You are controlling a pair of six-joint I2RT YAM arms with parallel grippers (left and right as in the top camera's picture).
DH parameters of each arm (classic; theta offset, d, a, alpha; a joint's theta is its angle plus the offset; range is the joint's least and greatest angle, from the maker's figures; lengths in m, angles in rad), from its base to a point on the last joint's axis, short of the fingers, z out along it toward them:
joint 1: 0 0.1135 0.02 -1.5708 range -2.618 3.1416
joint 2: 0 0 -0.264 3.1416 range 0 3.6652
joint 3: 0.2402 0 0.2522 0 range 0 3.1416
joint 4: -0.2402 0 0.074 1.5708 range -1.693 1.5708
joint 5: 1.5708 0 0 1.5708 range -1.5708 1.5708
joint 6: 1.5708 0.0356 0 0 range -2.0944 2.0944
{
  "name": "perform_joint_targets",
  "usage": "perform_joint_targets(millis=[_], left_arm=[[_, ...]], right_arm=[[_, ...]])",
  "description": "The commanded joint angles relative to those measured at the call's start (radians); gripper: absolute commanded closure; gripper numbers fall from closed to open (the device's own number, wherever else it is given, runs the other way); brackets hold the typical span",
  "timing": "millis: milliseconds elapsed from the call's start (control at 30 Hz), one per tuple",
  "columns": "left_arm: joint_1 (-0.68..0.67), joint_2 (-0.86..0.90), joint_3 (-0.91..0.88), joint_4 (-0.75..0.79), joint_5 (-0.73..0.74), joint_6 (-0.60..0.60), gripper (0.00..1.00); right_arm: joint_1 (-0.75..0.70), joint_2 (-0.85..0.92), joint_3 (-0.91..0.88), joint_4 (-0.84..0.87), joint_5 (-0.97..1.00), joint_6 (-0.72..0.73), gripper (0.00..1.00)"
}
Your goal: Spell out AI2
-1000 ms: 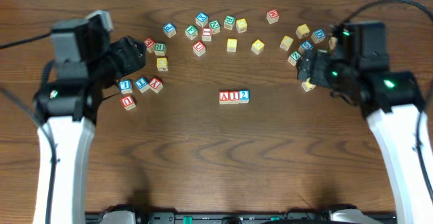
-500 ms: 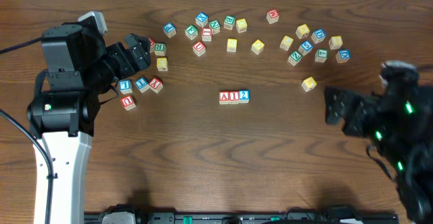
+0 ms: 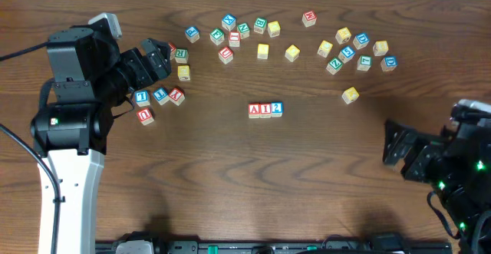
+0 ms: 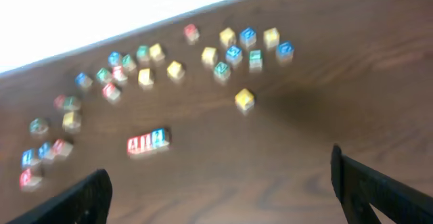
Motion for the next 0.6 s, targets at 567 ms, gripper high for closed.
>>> perform_joint_targets(millis=[567], left_arm=[[0.002,0.005,0.017,-0.002,-0.003,0.010,0.03]], right_arm=[[-0.154,-0.597,-1.025,0.962,-0.127,-0.198,0.01]])
